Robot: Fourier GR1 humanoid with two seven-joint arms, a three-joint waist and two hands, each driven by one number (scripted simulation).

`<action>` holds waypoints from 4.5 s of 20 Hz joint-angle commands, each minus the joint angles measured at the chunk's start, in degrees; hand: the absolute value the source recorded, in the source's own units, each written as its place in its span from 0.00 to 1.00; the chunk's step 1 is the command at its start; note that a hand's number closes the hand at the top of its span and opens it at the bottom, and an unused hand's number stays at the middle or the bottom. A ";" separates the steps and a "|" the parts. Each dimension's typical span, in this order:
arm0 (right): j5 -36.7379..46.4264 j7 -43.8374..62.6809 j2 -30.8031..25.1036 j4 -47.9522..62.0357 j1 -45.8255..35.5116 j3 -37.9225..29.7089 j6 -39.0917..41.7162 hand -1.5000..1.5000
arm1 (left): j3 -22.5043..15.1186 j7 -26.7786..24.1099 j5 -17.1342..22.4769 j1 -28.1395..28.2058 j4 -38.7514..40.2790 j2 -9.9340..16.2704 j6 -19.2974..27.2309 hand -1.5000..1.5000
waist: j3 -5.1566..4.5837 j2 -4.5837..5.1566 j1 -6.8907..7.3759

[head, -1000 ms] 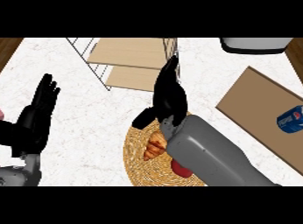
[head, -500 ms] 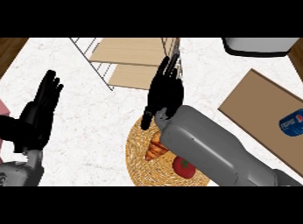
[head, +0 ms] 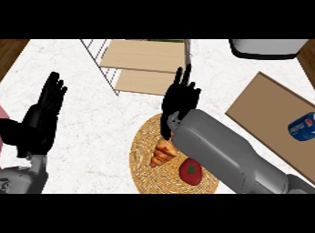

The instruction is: Pick the croissant from the placemat and place it in the tiered shelf

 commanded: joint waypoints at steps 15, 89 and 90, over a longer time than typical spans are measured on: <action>-9.55 11.33 5.54 12.17 -2.15 7.45 9.08 0.00 | 0.15 1.67 -1.28 0.31 -0.85 -0.47 0.26 0.50 | 0.02 2.28 0.37; 19.84 10.40 5.60 -3.55 -20.22 -4.55 -30.74 1.00 | 5.65 0.67 -3.12 2.69 -0.90 -2.79 -2.34 0.50 | 0.04 1.99 -1.65; 19.27 10.12 5.60 -1.53 -21.77 -5.88 -30.52 1.00 | 4.43 -0.53 -2.95 3.55 -0.75 -3.75 -3.16 0.50 | 0.00 2.13 -0.99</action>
